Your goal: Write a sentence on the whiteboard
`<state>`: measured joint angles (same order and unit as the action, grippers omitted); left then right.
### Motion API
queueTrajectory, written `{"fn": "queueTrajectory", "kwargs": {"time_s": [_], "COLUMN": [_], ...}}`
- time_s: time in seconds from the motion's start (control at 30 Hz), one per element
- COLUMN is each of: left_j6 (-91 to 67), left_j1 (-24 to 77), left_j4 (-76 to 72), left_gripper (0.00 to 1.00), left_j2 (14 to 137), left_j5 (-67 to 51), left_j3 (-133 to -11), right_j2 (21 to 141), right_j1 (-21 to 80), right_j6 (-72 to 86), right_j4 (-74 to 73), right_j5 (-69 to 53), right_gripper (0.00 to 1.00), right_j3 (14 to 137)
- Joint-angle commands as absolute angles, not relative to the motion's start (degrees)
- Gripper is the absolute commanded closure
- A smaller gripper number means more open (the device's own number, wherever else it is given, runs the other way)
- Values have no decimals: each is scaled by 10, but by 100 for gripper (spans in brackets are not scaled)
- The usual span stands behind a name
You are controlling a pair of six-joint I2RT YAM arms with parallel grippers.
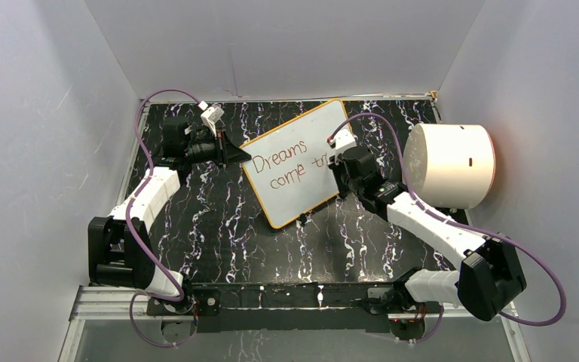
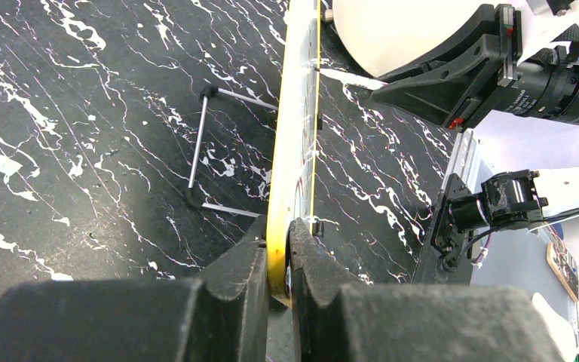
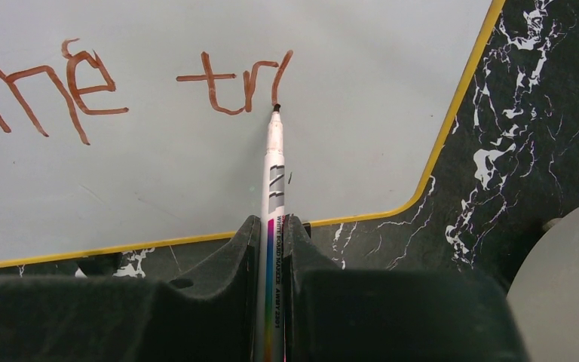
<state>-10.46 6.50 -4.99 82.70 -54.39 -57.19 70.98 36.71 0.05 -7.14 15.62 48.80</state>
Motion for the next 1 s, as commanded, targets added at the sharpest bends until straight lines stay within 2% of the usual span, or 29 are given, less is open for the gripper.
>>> {"fn": "queueTrajectory", "kwargs": {"time_s": [0.0, 0.97], "left_j6": [-49, -47], "left_j1": [81, 81], "left_j4": [24, 25], "left_gripper": [100, 100], "left_j2": [862, 862], "left_j5": [-463, -463], "left_j3": [-550, -551], "right_j2": [702, 719], "right_j1": [360, 342], "right_j6": [7, -21], "right_j4": [-61, 8], "right_j5": [180, 179], "right_gripper": [100, 100], "right_j3": [478, 534]}}
